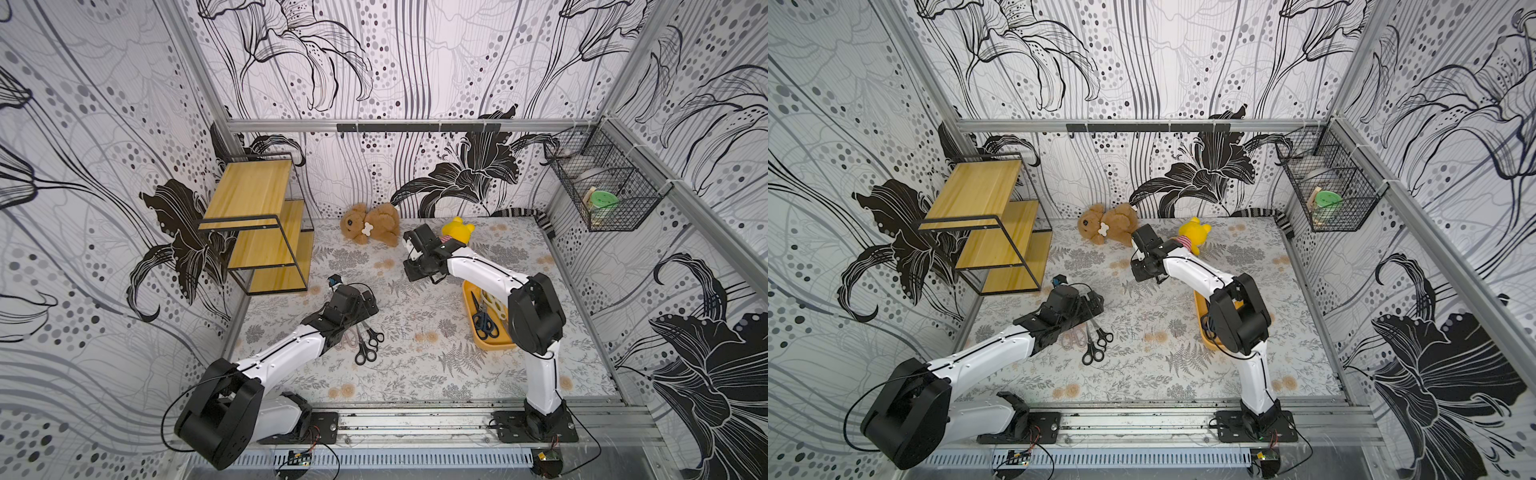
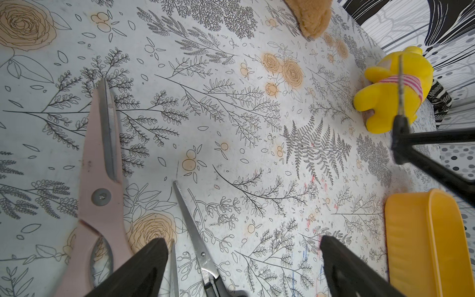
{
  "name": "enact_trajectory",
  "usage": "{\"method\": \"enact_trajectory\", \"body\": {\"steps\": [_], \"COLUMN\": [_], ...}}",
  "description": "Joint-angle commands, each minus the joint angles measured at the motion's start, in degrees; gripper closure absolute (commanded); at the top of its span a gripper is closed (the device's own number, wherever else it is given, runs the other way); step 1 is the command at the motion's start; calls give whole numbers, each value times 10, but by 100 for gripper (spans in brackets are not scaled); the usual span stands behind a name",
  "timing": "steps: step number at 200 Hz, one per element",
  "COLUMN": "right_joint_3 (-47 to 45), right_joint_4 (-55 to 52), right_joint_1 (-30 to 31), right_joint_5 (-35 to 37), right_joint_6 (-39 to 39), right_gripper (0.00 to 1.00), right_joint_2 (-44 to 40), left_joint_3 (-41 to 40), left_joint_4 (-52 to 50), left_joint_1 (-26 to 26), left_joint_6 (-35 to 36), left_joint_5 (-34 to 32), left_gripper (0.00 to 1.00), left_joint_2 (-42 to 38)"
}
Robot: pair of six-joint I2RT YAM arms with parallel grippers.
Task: Put the scissors into the storage box
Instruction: Pick up the scissors from the center of the board, then place the scissors in the storage box.
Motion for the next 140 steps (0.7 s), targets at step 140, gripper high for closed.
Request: {"method": "enact_trajectory", "body": {"steps": [140], "right_joint_3": [-298], "right_joint_4": [-147], "right_joint_1": [-55], "right_joint_5": [133], "right_joint_6": [86], "right_gripper": [100], "right_joint_2": [-334], "left_joint_3": [-14], "left_joint_4": [19], "left_joint_1": [2], "left_joint_6": [-15], "left_joint_5": [28], "left_gripper": [3], "left_joint_2": [3]}}
